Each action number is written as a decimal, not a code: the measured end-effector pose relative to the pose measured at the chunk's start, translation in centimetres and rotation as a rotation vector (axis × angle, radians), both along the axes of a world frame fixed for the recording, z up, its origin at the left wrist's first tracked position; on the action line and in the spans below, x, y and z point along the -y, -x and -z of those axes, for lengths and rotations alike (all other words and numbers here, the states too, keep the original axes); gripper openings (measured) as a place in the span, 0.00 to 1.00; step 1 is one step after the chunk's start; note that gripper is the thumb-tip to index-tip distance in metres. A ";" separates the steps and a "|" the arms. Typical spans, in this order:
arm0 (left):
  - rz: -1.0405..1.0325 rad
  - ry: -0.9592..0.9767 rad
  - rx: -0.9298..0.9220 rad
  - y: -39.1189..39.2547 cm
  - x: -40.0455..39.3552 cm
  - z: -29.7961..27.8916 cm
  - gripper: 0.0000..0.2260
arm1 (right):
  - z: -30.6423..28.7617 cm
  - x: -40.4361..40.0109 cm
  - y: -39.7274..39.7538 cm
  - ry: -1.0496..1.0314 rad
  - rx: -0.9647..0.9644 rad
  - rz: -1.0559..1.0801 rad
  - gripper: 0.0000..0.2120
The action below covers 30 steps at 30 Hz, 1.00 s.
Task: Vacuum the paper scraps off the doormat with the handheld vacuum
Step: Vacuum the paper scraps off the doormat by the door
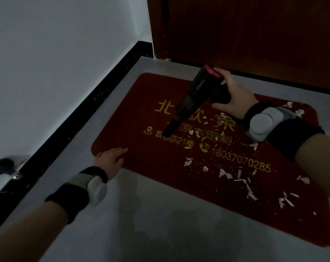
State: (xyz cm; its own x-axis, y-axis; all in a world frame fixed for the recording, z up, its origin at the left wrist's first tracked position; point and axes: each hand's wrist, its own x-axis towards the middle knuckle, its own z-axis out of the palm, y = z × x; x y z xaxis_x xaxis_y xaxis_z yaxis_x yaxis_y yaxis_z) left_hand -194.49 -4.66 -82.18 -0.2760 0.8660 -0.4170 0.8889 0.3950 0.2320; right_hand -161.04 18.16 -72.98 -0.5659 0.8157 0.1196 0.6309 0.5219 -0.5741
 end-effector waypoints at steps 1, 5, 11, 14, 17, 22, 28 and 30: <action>-0.028 -0.009 0.039 -0.4 -0.1 0.5 0.19 | -0.2 0.3 0.1 -0.002 0.009 -0.001 0.45; -0.073 -0.073 0.128 -3.1 -1.0 1.3 0.19 | 0.3 1.7 -1.2 -0.035 0.055 0.090 0.45; 0.017 -0.069 0.158 -5.0 -3.0 1.9 0.19 | 0.8 1.6 -4.6 -0.063 0.006 0.421 0.42; 0.053 -0.085 0.107 -5.9 -3.3 2.6 0.19 | 0.6 1.9 -5.8 -0.012 -0.009 0.445 0.43; 0.123 -0.067 -0.017 -6.2 -3.4 3.0 0.20 | 0.4 1.3 -7.2 0.096 -0.006 0.347 0.44; 0.268 0.031 -0.142 -5.8 -3.7 2.6 0.23 | 0.9 0.5 -7.9 0.147 0.039 0.345 0.42; 0.216 -0.041 -0.131 -5.8 -3.6 2.9 0.23 | 2.2 0.2 -5.8 0.014 0.007 0.523 0.42; 0.217 -0.047 -0.143 -6.1 -3.7 2.9 0.24 | 2.5 0.0 -5.0 -0.057 0.017 0.584 0.42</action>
State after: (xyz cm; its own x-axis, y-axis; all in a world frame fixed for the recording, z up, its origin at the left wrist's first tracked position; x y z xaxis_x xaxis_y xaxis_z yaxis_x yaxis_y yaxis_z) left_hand -188.38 -0.99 -85.12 -0.1348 0.9289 -0.3450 0.9767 0.1832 0.1118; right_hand -156.00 18.14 -75.51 -0.0267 0.9856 0.1672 0.8323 0.1146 -0.5423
